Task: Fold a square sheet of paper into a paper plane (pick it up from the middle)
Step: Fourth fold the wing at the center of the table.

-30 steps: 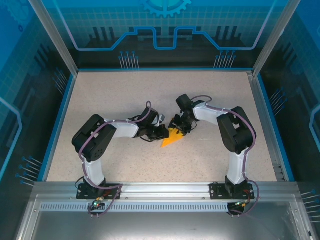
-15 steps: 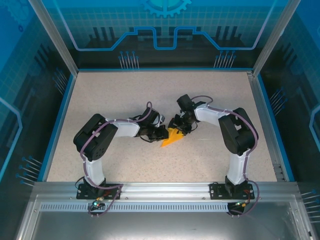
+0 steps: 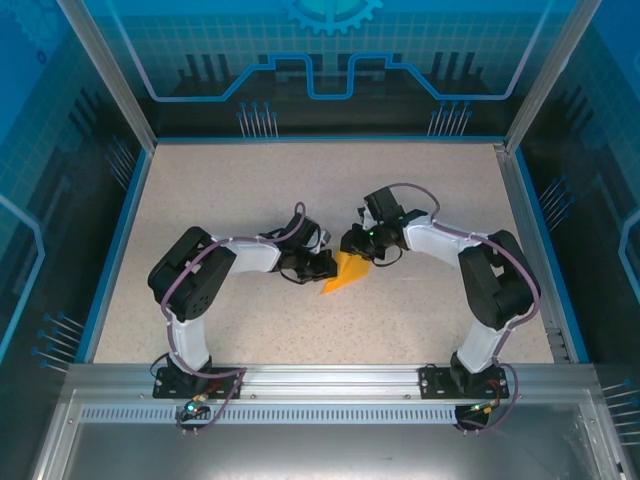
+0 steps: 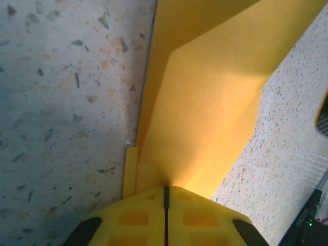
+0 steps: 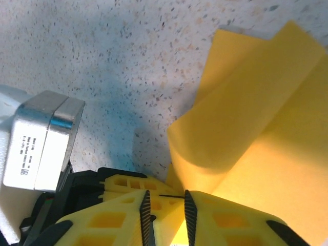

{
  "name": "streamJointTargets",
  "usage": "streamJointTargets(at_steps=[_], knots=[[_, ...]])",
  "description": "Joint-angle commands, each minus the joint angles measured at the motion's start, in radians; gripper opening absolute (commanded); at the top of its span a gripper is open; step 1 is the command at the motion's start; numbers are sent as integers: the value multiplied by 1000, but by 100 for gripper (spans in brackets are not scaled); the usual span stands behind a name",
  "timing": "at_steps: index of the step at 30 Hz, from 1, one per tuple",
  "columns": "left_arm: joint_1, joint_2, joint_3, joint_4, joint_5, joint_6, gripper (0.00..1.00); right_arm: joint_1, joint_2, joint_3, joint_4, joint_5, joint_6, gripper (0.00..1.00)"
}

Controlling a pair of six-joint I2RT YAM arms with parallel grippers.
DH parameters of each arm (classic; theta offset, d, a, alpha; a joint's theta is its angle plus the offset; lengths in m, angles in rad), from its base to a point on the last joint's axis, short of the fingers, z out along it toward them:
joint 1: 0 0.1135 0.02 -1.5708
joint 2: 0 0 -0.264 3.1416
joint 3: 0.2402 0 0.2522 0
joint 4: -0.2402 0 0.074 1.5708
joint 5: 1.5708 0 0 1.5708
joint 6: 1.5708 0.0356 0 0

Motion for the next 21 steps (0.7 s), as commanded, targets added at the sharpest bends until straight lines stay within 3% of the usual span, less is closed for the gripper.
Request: streamJointTargets(at_steps=[1,21], knots=[[-5,32,11,-68,-25,31,7,8,45,0,42,-59,-33,22],[-5,45,10,-100,-29,17,5,-45,151,-8,45,-22,-44,17]])
